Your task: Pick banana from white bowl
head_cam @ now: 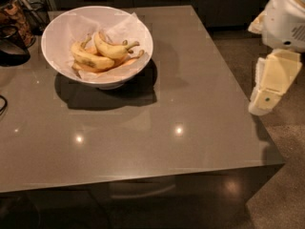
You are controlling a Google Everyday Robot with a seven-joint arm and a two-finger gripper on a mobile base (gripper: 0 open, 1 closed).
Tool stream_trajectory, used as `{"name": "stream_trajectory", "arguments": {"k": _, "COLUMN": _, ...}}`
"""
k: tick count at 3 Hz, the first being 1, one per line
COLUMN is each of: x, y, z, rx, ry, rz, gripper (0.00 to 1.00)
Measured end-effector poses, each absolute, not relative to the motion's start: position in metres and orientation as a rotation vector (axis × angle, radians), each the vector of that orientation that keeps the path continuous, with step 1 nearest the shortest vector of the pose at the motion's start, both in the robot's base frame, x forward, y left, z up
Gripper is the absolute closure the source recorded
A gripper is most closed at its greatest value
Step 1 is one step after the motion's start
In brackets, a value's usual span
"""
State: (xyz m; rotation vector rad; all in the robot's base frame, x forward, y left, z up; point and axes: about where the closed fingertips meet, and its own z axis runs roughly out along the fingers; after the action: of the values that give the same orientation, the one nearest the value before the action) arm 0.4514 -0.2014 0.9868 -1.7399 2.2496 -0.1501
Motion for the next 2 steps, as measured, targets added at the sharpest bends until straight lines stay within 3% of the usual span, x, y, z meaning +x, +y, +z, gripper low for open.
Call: {"name": "stream_trajectory", "arguments": {"k": 2, "x": 0.4804, "y": -0.1794, "z": 1.0106, "rx": -1.743, "ry": 2.217, "rz": -0.220, "gripper": 0.00}}
